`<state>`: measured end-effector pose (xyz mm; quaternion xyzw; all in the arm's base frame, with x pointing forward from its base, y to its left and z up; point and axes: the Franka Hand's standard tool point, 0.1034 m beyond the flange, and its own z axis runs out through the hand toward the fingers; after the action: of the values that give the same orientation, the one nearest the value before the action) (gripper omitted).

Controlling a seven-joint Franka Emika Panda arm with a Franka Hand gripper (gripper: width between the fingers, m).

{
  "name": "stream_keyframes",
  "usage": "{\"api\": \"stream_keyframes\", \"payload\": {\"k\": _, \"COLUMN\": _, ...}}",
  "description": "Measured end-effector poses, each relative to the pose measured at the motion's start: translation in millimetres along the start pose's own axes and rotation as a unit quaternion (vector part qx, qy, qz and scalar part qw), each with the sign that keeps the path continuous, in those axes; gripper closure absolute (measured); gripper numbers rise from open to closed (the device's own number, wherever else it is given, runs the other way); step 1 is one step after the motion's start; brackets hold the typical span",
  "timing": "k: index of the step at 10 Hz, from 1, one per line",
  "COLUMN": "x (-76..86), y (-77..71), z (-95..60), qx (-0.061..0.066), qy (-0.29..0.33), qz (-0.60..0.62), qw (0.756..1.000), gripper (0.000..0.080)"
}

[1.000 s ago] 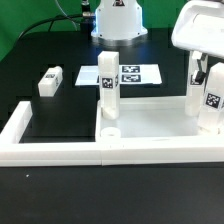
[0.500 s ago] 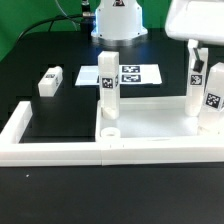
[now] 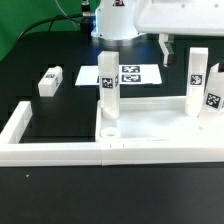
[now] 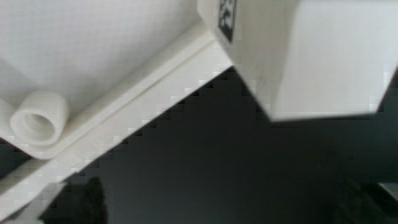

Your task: Assemble desk

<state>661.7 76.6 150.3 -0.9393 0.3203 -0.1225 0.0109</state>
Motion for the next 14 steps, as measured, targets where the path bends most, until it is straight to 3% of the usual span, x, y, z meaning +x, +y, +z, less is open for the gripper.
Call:
{"api": "stream_keyframes", "payload": {"k": 2, "x": 8.0, "y": -7.8, "z": -6.7, "qx": 0.026, "qy": -0.012, "qz": 0.001, "qw": 1.0, "gripper": 0.015}}
{"api": "stream_keyframes", "payload": {"k": 3, "x": 10.5, "y": -12.8, "z": -9.4, "qx": 0.032, "qy": -0.012, "qz": 0.002, "qw": 0.999, "gripper": 0.015}}
{"api": "stream_keyframes", "payload": {"k": 5, "x": -7.4, "y": -28.5, "z": -5.3, "qx": 0.03, "qy": -0.017, "qz": 0.028, "qw": 0.999, "gripper": 0.015}}
{"api": "stream_keyframes", "payload": {"k": 10, "x": -4.2, "y": -24.7, "z": -4.1, "qx": 0.029, "qy": -0.016, "qz": 0.023, "qw": 0.999, "gripper": 0.015}}
{"api": "stream_keyframes", "payload": {"k": 12, "x": -10.5, "y": -13.6, "z": -8.4, "qx": 0.004, "qy": -0.069, "qz": 0.035, "qw": 0.997, "gripper": 0.015}}
{"api": "stream_keyframes", "payload": {"k": 13, "x": -10.4, "y": -8.3, "z": -11.0, "qx": -0.017, "qy": -0.107, "qz": 0.046, "qw": 0.993, "gripper": 0.015}}
{"api": "stream_keyframes", "payload": {"k": 14, "x": -4.6, "y": -10.8, "z": -8.4, "qx": -0.011, "qy": -0.096, "qz": 0.047, "qw": 0.994, "gripper": 0.015}}
